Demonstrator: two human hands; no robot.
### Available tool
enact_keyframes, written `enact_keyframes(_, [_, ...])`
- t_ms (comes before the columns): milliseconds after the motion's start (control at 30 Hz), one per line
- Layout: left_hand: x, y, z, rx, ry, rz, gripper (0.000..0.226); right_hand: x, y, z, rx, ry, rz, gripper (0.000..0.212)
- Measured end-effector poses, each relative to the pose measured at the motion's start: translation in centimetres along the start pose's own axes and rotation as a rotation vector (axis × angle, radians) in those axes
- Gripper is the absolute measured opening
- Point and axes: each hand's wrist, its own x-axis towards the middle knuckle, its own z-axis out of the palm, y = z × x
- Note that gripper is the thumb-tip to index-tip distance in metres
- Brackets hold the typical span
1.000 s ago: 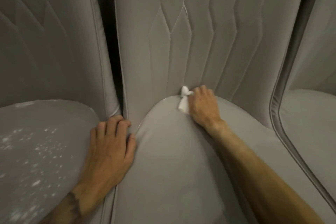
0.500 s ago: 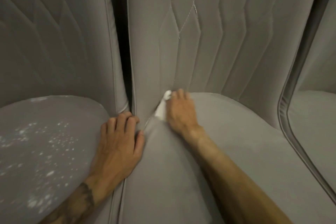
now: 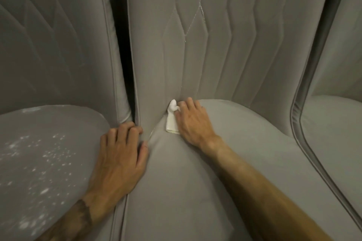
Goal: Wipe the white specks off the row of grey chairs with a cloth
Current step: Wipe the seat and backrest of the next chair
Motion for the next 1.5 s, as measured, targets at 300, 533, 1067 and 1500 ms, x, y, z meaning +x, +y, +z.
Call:
enact_keyframes(300, [0.1, 0.1, 0.0, 0.010, 0.010, 0.000, 0.029, -0.8, -3.5, 0.2, 0.061, -0.002, -0.041, 0.030])
enact_keyframes(533, [0.1, 0.3, -0.1, 0.006, 0.015, 0.002, 0.032, -1.2, 9.6, -3.0, -0.081, 0.000, 0.274, 0.029])
enact_keyframes(1067, [0.1, 0.0, 0.0, -0.002, 0.014, 0.004, 0.028, 1.1, 2.8, -1.2, 0.061, -0.058, 0.104, 0.033])
enact_keyframes(1500, [0.1, 0.2, -0.3, 0.025, 0.011, 0.003, 0.028, -0.9, -2.8, -0.4, 0.133, -0.058, -0.118, 0.035])
